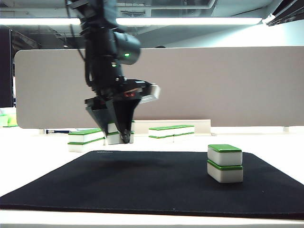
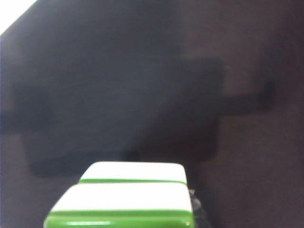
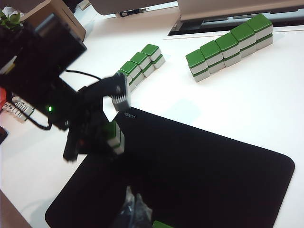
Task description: Take a mahjong tile from the mahjong wall and then place it on the table close to you.
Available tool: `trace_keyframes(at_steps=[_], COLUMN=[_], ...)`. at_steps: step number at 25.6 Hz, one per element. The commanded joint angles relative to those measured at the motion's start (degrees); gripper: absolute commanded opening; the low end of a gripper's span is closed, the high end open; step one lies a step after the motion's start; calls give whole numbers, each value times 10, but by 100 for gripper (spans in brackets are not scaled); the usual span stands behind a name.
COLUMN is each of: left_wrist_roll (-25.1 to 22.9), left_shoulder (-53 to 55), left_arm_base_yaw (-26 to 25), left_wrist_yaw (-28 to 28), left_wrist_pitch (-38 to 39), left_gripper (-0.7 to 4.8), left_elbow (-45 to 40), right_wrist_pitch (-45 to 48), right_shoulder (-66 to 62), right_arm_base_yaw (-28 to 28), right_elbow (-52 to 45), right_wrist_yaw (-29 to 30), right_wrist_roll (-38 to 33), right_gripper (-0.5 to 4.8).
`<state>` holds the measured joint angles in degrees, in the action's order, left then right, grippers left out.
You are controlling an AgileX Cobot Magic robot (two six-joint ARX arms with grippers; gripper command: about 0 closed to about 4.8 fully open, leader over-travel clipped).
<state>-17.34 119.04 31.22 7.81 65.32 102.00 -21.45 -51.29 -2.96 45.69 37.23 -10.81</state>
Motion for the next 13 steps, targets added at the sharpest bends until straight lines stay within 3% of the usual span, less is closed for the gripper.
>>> trace_keyframes(at_steps=[1, 7, 13], left_wrist_roll=[-37, -92, -92], left_shoulder=[-3, -2, 14], left_arm_base_yaw=[42, 141, 167], left_wrist_yaw=[-14, -15, 26], left_wrist_pitch=[13, 11, -11], left_gripper=[138, 138, 138], left_elbow=[2, 2, 2], right_wrist_pitch=[7, 7, 7], right_shoulder=[1, 2, 2], right_arm_base_yaw=[0, 0, 0], right_elbow=[5, 5, 5], right_wrist_yaw=[2, 2, 2], right_wrist_roll=[4, 4, 4], right_gripper=[-1, -1, -1])
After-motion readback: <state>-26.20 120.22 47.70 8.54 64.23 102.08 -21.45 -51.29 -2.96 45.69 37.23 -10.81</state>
